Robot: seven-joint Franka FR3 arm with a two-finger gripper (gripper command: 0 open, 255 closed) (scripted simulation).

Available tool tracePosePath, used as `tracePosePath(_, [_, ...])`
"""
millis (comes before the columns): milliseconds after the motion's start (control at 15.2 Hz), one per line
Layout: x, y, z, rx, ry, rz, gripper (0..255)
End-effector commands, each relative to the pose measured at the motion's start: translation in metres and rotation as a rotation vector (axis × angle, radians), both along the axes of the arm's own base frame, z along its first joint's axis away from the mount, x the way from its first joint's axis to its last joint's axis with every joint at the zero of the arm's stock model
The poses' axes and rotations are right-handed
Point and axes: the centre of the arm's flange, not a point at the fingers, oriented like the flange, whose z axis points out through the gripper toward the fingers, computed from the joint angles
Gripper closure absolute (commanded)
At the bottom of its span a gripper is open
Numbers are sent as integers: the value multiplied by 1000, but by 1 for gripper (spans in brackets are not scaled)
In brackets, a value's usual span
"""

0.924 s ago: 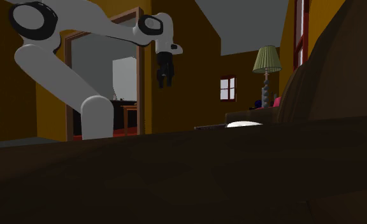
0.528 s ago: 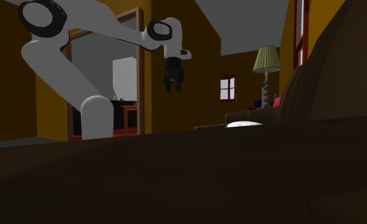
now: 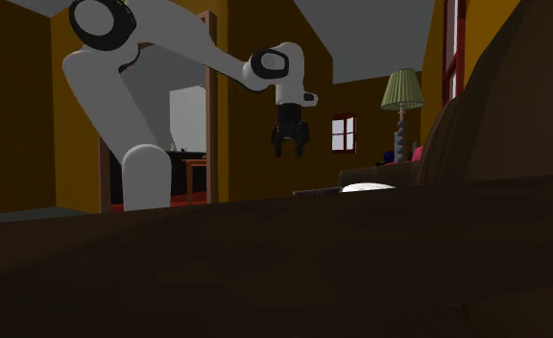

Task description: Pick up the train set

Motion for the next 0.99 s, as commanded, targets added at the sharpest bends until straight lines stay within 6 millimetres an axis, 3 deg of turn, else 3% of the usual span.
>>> tracePosePath(0, [20,-13,-15,3,3,30,0])
tracePosePath(462, [86,-55,-67,15,14,127,0])
tracePosePath(924, [87,-55,-99,15,14,128,0])
